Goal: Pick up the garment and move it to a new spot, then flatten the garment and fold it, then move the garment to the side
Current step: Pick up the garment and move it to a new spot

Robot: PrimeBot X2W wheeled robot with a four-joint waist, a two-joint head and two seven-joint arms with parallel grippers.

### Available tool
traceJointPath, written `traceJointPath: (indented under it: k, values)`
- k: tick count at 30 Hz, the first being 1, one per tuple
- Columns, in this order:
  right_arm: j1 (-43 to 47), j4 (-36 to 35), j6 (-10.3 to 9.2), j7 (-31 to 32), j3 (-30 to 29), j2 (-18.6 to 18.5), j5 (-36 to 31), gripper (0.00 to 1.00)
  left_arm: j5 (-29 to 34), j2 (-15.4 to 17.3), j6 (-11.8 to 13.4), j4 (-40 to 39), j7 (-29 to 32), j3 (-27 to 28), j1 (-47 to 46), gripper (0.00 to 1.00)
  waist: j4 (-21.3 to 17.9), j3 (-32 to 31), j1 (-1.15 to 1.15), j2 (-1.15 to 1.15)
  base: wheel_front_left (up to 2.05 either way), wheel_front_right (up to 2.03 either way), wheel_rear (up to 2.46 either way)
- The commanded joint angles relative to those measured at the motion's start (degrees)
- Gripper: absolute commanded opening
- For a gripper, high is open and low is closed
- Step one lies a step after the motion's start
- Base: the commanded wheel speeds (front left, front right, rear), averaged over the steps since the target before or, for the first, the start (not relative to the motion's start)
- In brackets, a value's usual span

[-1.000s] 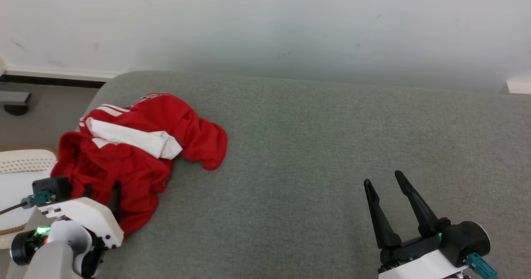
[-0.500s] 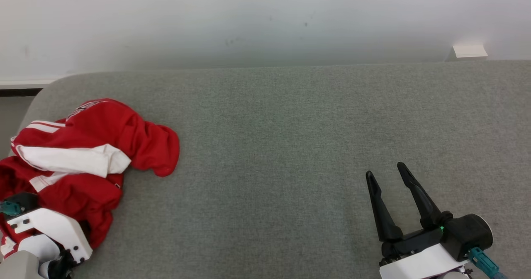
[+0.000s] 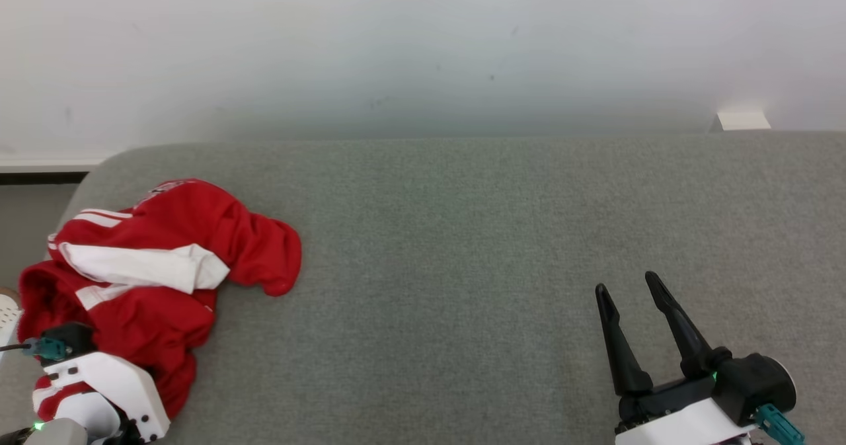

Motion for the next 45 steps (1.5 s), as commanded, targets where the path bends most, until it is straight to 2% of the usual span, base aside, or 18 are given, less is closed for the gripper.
traceJointPath:
  k: [1,12,18,24,25,30,35,39,45]
  values:
    - [1.2,0.16,0.02,0.04,-0.38,-0.13,0.57,1.0,-1.22,0.32,-0.27,-0.59,-1.0,-0.77,1.17,0.0,1.08,-1.45,0.0,0.0,0.0,0.0,0.0]
    - [3.52,0.7,0.02,0.04,-0.28,-0.15,1.48,1.0,-0.36,2.94,-0.23,-11.28,-5.62,-4.84,1.36,0.0,3.48,-5.69,0.0,0.0,0.0,0.0,0.0]
    - [4.22,0.46,0.02,0.04,-0.37,-0.14,1.05,1.0,0.43,3.94,0.53,-23.21,-5.21,-5.79,1.77,0.0,3.51,-7.36,0.0,0.0,0.0,0.0,0.0]
    - [4.43,0.58,0.02,0.04,-0.25,-0.14,1.26,1.0,0.89,4.03,1.89,-38.34,-2.59,-6.7,3.45,0.0,1.68,-8.5,0.0,0.0,0.0,0.0,0.0]
    - [4.43,0.58,0.02,0.04,-0.25,-0.14,1.26,1.0,0.89,4.03,1.89,-38.34,-2.59,-6.7,3.45,0.0,1.68,-8.5,0.0,0.0,0.0,0.0,0.0]
    - [4.53,0.45,0.02,0.04,-0.27,-0.14,0.91,1.0,1.46,3.85,3.3,-50.01,-0.31,-7.58,4.64,0.0,-1.24,-8.99,0.0,0.0,0.0,0.0,0.0]
    - [4.64,0.65,0.02,0.04,0.39,-0.15,0.76,1.0,1.55,2.21,4.33,-57.48,0.65,-9.22,6.37,0.0,-5.53,-9.15,0.0,0.0,0.0,0.0,0.0]
    - [4.35,0.58,0.02,0.04,0.18,-0.29,0.11,1.0,1.96,0.22,5.22,-59.98,-1.67,-10.46,7.63,0.0,-9.32,-8.83,0.0,0.0,0.0,0.0,0.0]
    - [3.67,0.0,0.02,0.04,-0.14,-0.85,-0.06,1.0,2.66,-2.6,5.52,-58.37,-5.48,-12.9,9.33,0.0,-14.29,-7.95,0.0,0.0,0.0,0.0,0.0]
